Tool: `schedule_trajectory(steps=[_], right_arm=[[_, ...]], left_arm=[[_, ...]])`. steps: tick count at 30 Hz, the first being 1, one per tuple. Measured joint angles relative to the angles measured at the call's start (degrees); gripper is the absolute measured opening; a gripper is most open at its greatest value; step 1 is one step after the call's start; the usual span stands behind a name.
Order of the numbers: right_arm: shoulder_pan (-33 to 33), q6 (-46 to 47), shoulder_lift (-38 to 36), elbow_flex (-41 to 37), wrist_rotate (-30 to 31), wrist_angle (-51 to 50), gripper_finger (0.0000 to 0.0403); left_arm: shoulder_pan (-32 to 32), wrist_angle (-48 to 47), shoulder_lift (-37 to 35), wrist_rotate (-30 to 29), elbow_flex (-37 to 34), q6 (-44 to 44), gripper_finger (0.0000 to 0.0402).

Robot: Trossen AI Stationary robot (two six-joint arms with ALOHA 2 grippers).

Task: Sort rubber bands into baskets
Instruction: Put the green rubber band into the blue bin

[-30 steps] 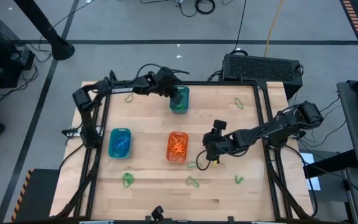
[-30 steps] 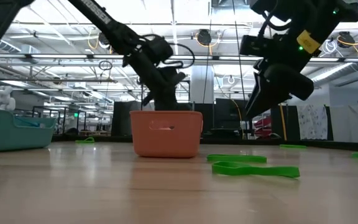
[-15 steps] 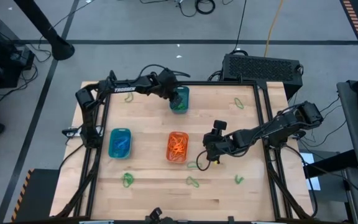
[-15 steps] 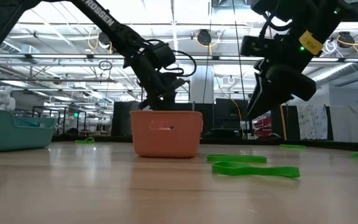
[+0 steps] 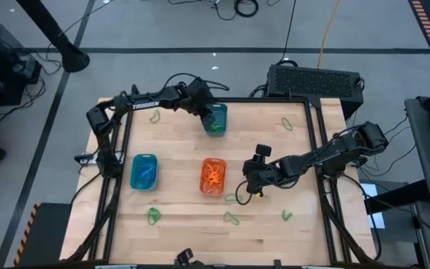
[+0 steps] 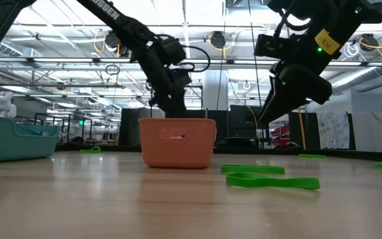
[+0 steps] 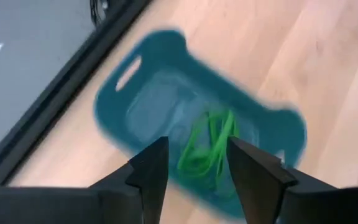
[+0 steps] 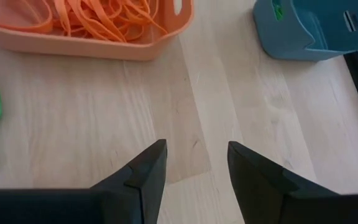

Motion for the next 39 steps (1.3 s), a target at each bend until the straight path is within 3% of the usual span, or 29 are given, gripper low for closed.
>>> schedule_trajectory(steps=[8,13,16,19,28,32,39], right_arm=[[-0.15,-5.09,0.0,0.01,0.33,5.72,0.0162],[-0.15,-13.59,0.0,0.0,0.29,11.09,0.0162],[-0.15,-19.54,0.0,0.02,0.23,12.9,0.0162],[-0.15,-23.28,0.0,0.13,0.22,12.79,0.0162],[-0.24,-21.87,0.0,0.16,-0.02,9.47,0.0162],[-0.84,-21.75,0.0,0.17,-0.04,8.25,0.0162],[-2.81,-22.06,0.0,0.2,-0.02,9.03,0.0162]], left_arm=[[0.07,-31.5,-6.78,-9.72,5.06,5.28,0.0169],[1.47,-41.65,-8.61,-15.92,2.94,0.57,0.0169],[3.83,-41.58,-8.37,-19.0,0.47,-0.62,0.0169],[7.34,-41.06,-7.81,-17.26,-3.23,1.32,0.0169],[18.21,-34.02,-7.55,-16.11,-11.53,4.91,0.0169],[20.03,-35.12,-7.57,-11.62,-11.83,6.67,0.0169],[19.88,-34.38,-7.74,-10.9,-11.83,6.81,0.0169]])
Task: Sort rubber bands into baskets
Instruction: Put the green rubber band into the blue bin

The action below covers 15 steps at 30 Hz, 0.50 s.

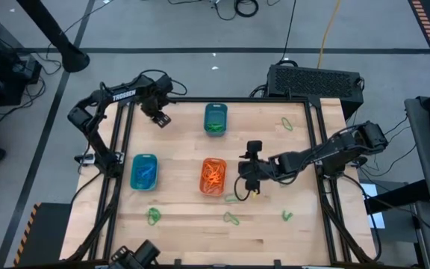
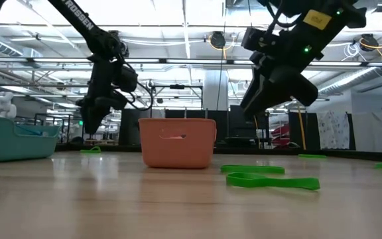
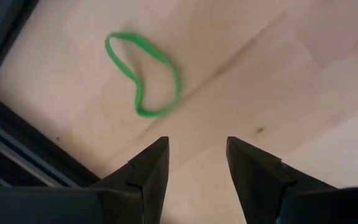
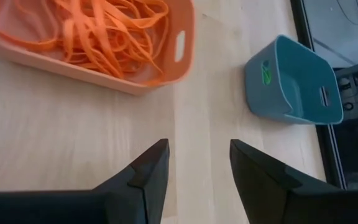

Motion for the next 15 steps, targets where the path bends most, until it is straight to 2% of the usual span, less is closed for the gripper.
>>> schedule_trajectory(steps=[9,15], right_arm=[[-0.71,0.52,0.0,0.0,0.0,0.01,0.0162],[-0.68,0.52,0.0,0.0,0.0,-0.32,0.0162]], left_arm=[[1.33,10.38,2.49,-0.39,0.0,-2.79,0.0169],[4.45,10.8,7.54,-0.57,0.0,-4.51,0.0169]])
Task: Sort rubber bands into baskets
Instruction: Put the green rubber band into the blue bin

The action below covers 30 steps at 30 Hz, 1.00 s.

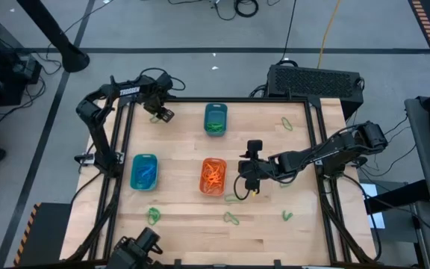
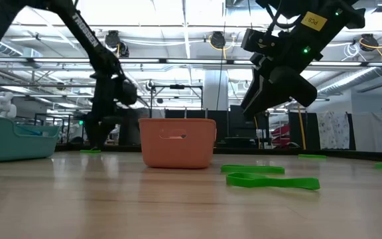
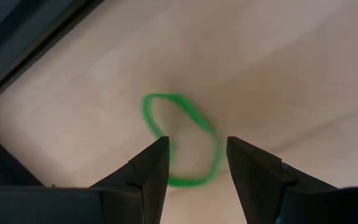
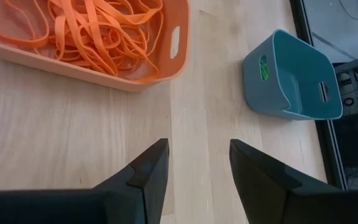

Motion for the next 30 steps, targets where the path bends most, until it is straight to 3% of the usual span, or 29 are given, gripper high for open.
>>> schedule_trajectory(steps=[14,18,24,27,30], right_arm=[[-0.02,-0.07,0.0,0.0,0.0,0.05,0.0162],[-0.02,-0.04,0.0,0.0,0.0,0.08,0.0162],[-0.02,-0.04,0.0,0.0,0.01,0.08,0.0162],[-0.02,-0.09,0.0,0.0,0.01,0.08,0.0162],[-0.02,-0.17,0.0,0.0,0.0,0.11,0.0162]], left_arm=[[1.41,2.35,1.88,-1.42,0.0,0.04,0.0164],[1.42,2.52,1.88,-2.43,0.0,0.06,0.0124],[1.51,2.63,1.9,-7.32,0.0,0.08,0.0014],[1.49,2.5,1.58,-6.52,0.0,0.67,0.0009],[0.92,2.07,-0.03,-2.05,0.0,1.55,0.0005]])
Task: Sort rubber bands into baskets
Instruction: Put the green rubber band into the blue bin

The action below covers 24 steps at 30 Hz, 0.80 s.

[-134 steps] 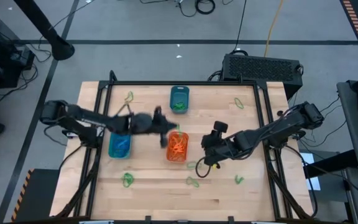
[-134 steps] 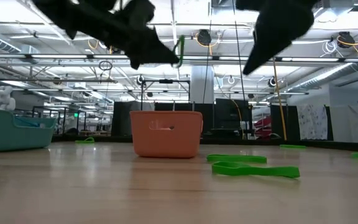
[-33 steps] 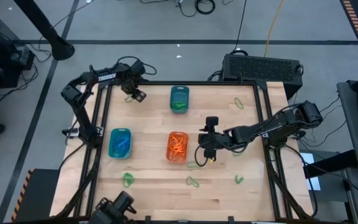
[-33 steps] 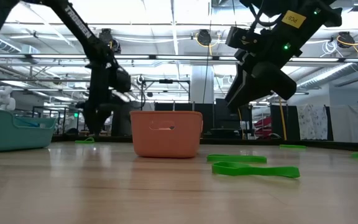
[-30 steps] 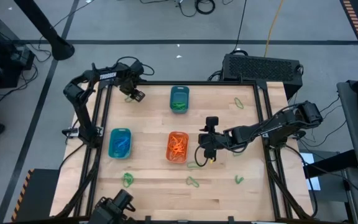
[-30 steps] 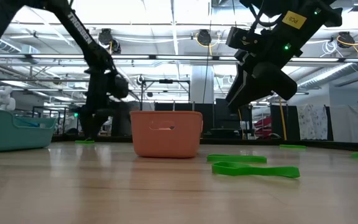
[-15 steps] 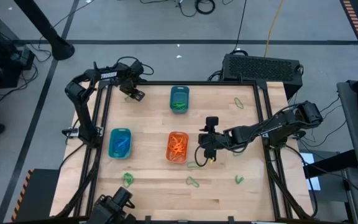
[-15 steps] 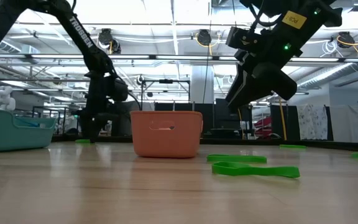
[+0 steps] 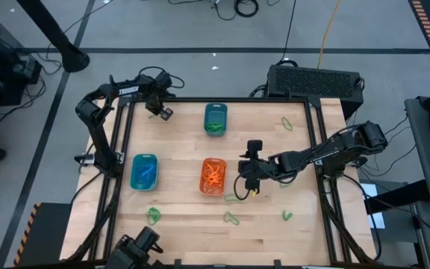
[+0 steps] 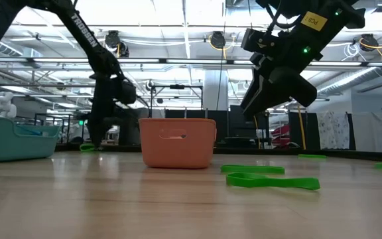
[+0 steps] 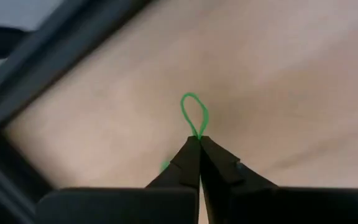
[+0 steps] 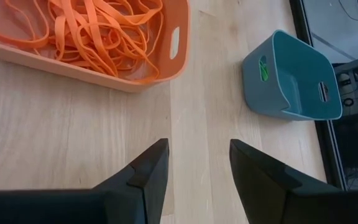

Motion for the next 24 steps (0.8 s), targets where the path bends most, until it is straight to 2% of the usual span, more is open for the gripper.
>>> schedule_trajectory(steps=[6,11,17,24], right_arm=[[-0.11,-0.04,0.0,0.0,0.0,0.04,0.0162],[-0.74,-0.02,0.0,0.0,0.02,0.22,0.0162],[-1.39,0.14,0.0,0.02,0.01,0.39,0.0162],[-1.49,0.11,0.0,0.02,0.02,0.42,0.0162]], left_arm=[[-4.35,-0.7,-4.8,7.51,0.0,0.19,0.0003],[-11.45,3.13,-10.44,14.31,0.0,-0.17,0.0003],[-22.3,18.15,-12.45,16.64,0.03,-6.9,0.0002],[-30.24,37.07,-7.62,16.61,0.02,-9.12,0.0002]])
